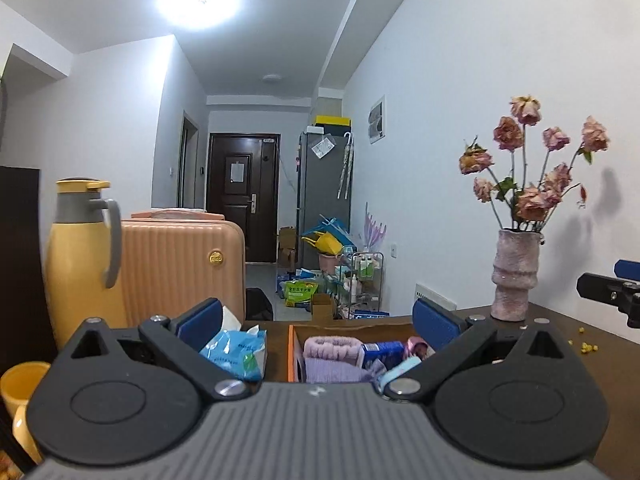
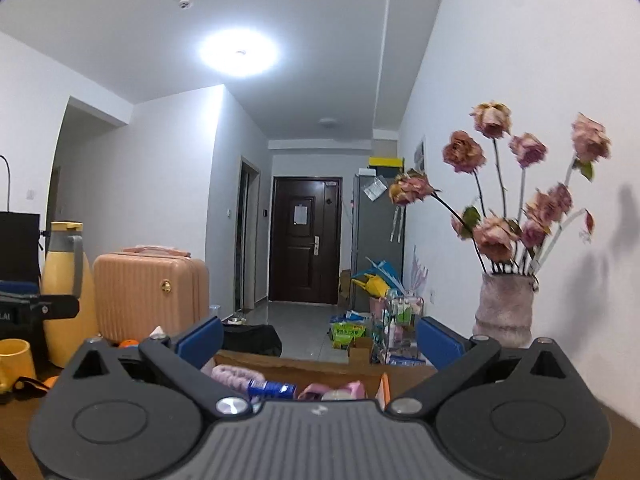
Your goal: Organize soft objects
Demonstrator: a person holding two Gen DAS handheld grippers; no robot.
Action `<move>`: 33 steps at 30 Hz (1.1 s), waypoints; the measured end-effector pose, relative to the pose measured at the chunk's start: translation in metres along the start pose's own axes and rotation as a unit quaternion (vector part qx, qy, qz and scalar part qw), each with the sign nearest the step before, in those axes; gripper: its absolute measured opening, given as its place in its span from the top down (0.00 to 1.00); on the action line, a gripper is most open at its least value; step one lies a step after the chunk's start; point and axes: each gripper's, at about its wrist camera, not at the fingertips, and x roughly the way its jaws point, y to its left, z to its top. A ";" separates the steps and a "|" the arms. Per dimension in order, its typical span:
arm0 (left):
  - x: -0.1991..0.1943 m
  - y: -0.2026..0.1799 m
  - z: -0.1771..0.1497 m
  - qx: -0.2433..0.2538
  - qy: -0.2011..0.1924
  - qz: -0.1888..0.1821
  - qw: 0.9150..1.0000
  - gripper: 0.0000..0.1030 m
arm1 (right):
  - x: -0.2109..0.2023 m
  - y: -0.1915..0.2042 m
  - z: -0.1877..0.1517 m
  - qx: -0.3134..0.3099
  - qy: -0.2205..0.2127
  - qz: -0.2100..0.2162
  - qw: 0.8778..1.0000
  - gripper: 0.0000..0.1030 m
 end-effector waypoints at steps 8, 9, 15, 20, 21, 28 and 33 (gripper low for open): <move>-0.095 -0.013 -0.042 0.024 0.006 0.019 1.000 0.00 | -0.098 0.018 -0.037 0.016 0.009 0.006 1.000 0.00; -0.108 -0.015 -0.048 0.025 0.007 0.017 1.000 0.00 | -0.108 0.021 -0.041 0.015 0.014 0.006 1.000 0.00; -0.184 -0.016 -0.077 -0.001 0.005 0.033 0.999 0.00 | -0.175 0.042 -0.066 0.015 0.035 0.020 0.999 0.00; -0.235 -0.016 -0.109 -0.003 0.014 0.034 0.999 0.00 | -0.223 0.058 -0.101 0.027 0.040 0.017 0.999 0.00; -0.241 -0.016 -0.115 -0.003 0.018 0.028 0.999 0.00 | -0.230 0.062 -0.108 0.025 0.039 0.002 0.999 0.00; -0.253 -0.024 -0.137 0.031 0.028 0.027 0.999 0.00 | -0.254 0.081 -0.133 0.049 0.052 0.040 0.997 0.00; -0.252 -0.026 -0.135 0.020 0.028 0.022 0.999 0.00 | -0.259 0.093 -0.138 0.024 0.053 0.039 0.998 0.00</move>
